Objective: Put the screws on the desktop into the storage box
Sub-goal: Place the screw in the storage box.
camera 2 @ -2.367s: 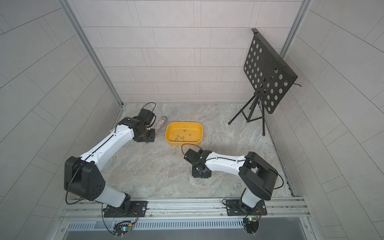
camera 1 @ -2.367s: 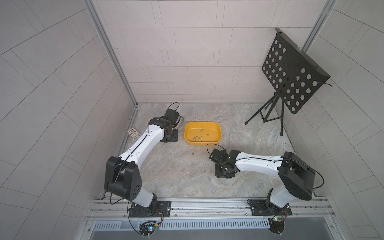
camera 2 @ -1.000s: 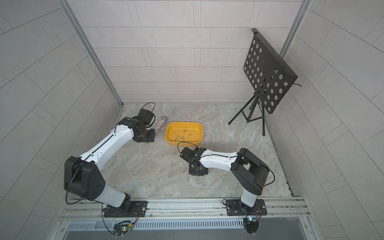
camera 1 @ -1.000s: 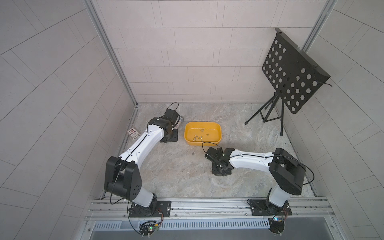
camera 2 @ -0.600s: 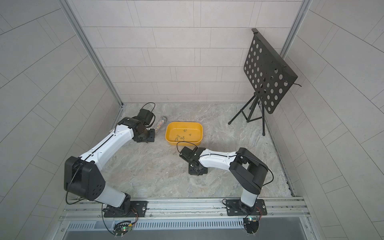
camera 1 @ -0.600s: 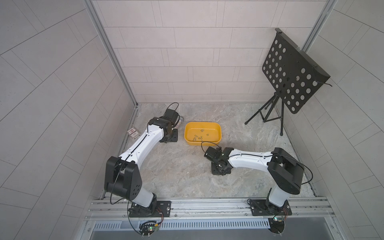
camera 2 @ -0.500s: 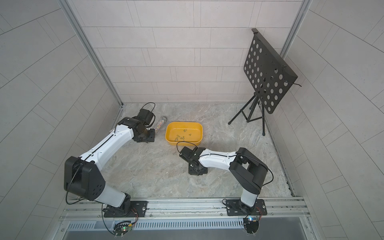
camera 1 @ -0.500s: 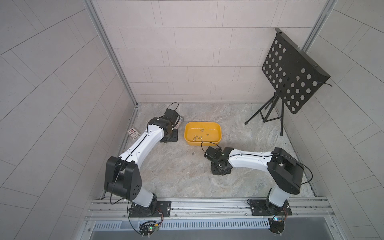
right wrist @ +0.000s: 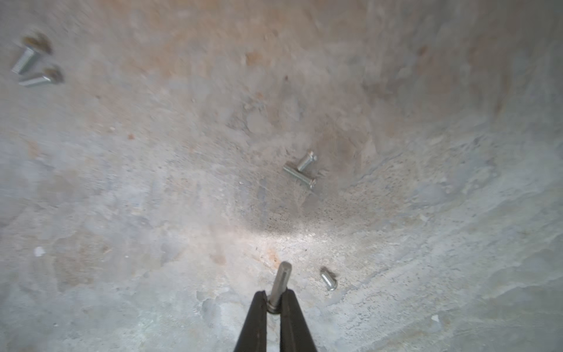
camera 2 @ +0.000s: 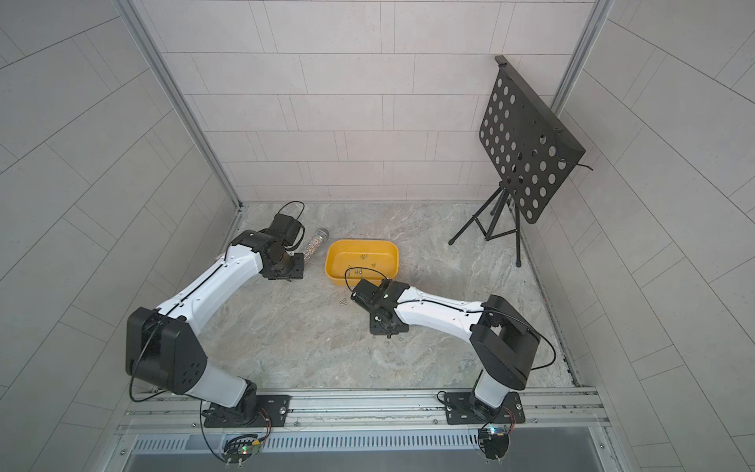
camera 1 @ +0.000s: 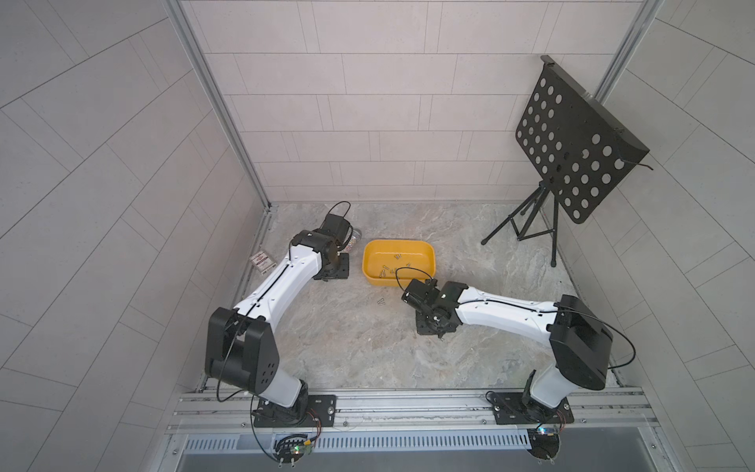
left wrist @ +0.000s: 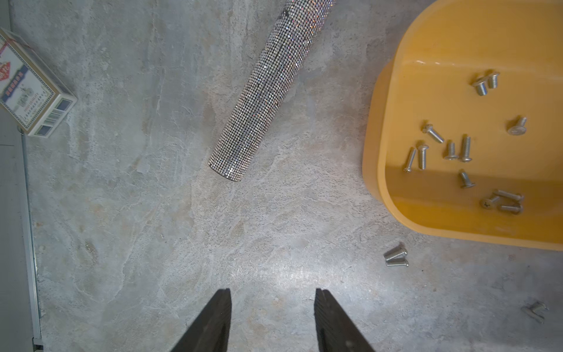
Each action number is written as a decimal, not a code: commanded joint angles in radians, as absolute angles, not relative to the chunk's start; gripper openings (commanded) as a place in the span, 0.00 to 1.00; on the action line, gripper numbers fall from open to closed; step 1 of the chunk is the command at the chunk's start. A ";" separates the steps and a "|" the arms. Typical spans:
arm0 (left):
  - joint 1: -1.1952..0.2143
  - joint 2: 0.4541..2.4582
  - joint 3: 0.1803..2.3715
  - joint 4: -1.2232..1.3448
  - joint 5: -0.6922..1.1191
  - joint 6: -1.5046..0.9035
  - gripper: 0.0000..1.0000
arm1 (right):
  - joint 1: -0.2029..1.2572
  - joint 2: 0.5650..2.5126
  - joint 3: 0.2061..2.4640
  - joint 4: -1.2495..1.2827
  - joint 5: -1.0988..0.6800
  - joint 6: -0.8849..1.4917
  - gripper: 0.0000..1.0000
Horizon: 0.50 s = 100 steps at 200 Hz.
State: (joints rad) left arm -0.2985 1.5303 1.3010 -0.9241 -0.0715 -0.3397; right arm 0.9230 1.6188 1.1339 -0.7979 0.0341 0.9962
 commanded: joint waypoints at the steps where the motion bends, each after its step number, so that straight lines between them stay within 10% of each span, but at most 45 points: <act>1: -0.290 1.521 1.289 -0.928 -0.075 -0.332 0.51 | 0.909 1.576 1.192 -0.888 0.102 0.949 0.06; 100: -0.287 1.529 1.289 -0.927 -0.071 -0.334 0.51 | 0.570 1.873 1.684 -0.943 0.053 0.661 0.05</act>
